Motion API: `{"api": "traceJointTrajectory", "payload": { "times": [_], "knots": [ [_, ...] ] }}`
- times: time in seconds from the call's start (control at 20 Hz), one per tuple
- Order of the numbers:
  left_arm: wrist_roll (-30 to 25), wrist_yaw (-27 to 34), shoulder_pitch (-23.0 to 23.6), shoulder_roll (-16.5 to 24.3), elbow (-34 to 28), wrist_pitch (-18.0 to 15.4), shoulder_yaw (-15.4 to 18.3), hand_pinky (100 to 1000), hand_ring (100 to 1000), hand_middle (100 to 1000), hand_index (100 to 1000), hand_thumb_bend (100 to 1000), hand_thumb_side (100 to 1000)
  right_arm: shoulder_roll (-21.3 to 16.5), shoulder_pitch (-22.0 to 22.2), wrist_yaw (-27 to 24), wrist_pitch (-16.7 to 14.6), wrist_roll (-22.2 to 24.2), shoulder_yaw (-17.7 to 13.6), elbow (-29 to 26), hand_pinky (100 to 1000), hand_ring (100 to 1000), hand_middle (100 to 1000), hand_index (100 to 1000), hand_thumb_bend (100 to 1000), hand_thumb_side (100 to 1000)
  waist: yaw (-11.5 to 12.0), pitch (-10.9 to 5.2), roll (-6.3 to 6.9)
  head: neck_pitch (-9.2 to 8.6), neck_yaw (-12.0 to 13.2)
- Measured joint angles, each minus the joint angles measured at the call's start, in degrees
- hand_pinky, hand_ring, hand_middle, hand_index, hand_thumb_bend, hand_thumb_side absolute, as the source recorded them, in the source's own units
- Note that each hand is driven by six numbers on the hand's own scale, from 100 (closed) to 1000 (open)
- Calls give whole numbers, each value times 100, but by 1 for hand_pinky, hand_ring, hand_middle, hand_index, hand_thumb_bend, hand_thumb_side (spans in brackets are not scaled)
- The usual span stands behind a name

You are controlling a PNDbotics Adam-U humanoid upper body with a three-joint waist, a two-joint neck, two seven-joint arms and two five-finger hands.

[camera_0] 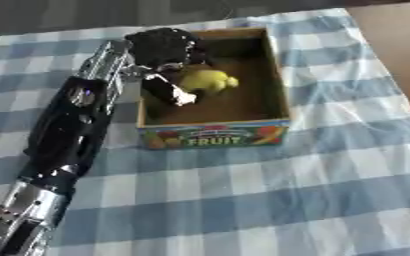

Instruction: Pick up objects on the table and place them in the box.

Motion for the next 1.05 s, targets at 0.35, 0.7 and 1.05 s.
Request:
{"api": "traceJointTrajectory", "payload": {
  "times": [0.35, 0.7, 1.05],
  "knots": [
    [129, 762, 111, 0, -291, 321, 98, 673, 799, 741, 867, 225, 972, 1, 47, 0, 36, 35, 0, 0, 960, 873, 614, 853, 100, 737, 41, -1, -15, 4, -28],
    [304, 2298, 338, 92, -1268, 935, 129, 607, 778, 748, 857, 176, 831, 0, 56, 0, 42, 40, -1, 0, 959, 872, 614, 853, 100, 737, 194, -26, -47, 12, -131],
    [111, 4496, 1006, 503, -2616, 1941, 363, 538, 752, 786, 864, 100, 810, -7, 99, 3, 53, 15, -12, 0, 958, 870, 615, 853, 100, 735, 451, -100, -123, 53, -407]
  ]
}}
